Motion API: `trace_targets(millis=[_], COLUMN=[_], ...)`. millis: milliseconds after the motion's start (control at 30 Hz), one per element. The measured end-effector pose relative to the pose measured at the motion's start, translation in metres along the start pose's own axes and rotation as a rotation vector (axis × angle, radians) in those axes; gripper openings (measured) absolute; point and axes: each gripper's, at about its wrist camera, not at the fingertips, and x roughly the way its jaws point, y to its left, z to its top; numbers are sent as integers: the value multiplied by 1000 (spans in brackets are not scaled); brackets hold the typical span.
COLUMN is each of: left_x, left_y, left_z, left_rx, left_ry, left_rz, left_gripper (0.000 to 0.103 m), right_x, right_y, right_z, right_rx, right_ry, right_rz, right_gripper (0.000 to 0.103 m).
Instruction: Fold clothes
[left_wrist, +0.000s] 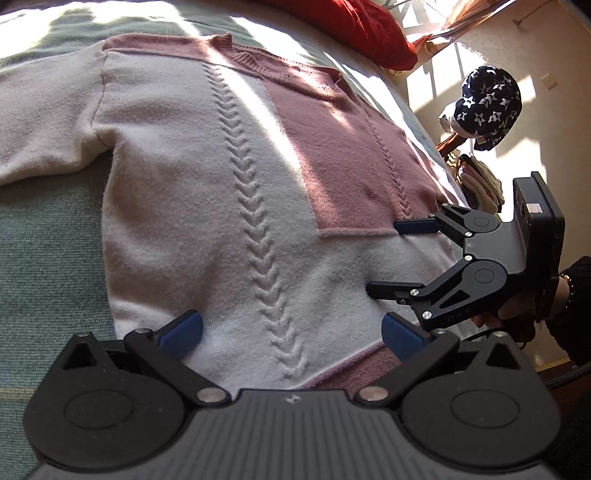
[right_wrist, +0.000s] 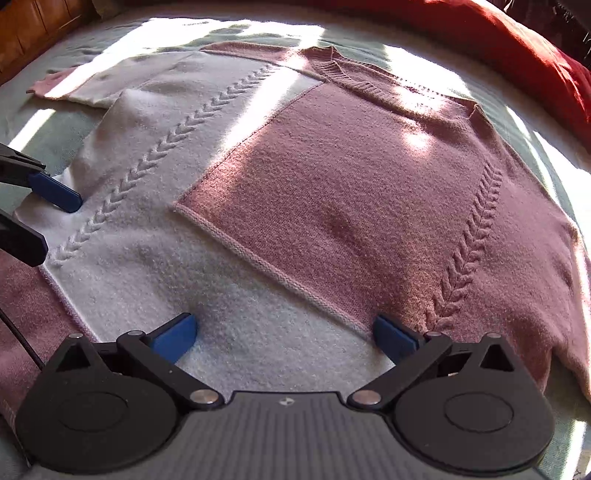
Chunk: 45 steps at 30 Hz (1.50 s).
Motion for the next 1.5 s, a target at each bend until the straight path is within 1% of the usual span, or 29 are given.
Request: trace_targets(millis=[33, 100, 167, 200, 267, 333, 433, 500, 533, 600, 633, 733, 767, 833, 933, 1000, 1033, 1133, 1267, 1333, 1433, 1467, 1500], left_x=[-4, -13, -17, -14, -3, 4, -3, -8, -11, -16, -18, -17, -11, 5, 21, 15, 12, 4, -6, -8, -1, 2, 4], left_y=[-6, -23, -37, -40, -38, -33, -37, -40, -41, -53, -60, -83, -87, -88, -79, -76, -75, -75, -75, -81, -81, -81, -80], left_z=[3, 5, 1, -2, -9, -22, -42, -55, -58, -61, -61, -57, -55, -53, -63, -74, -79, -81, -85, -79, -65, -60, -56], left_rx=[14, 105, 222, 252, 263, 281, 351, 394, 400, 430, 449, 543, 554, 541, 491, 473, 464, 431, 391, 421, 442, 449, 455], left_ry=[-1, -45, -88, -85, -36, -12, 7, 22, 39, 64, 67, 0, 0, 12, 61, 44, 38, 56, 77, 44, 1, -13, -24], left_rz=[26, 98, 143, 162, 192, 225, 291, 333, 345, 377, 388, 375, 363, 358, 371, 379, 382, 400, 422, 433, 437, 439, 440], left_gripper=[102, 102, 102, 102, 102, 102, 102, 102, 102, 102, 102, 102, 102, 102, 102, 102, 102, 102, 102, 102, 102, 102, 102], right_x=[-4, -18, -35, -41, -44, -42, -41, -49, -52, -60, -64, -78, -81, -74, -57, -45, -39, -27, -42, -49, -59, -59, -51], right_y=[-1, -5, -8, -9, -7, -6, -10, -15, -17, -22, -23, -26, -28, -30, -39, -49, -55, -79, -83, -84, -87, -88, -88], right_z=[2, 1, -9, -15, -30, -48, -81, -101, -110, -122, -124, -118, -114, -98, -75, -61, -56, -55, -54, -53, -52, -48, -36], right_rx=[11, 76, 118, 132, 133, 143, 166, 160, 157, 151, 146, 124, 112, 69, 11, -24, -26, 55, 103, 126, 162, 164, 144], right_ry=[10, 11, -31, -43, -32, -15, -9, -5, 3, 55, 67, 4, -20, -83, -168, -213, -222, -178, -202, -214, -232, -241, -253], right_rz=[-4, -11, -29, -42, -76, -61, -26, -11, -5, -11, -15, -6, -4, -4, -21, -48, -54, -30, -19, -13, -4, -5, -15], right_gripper=[103, 103, 103, 103, 103, 103, 103, 103, 103, 103, 103, 103, 103, 103, 103, 103, 103, 103, 103, 103, 103, 103, 103])
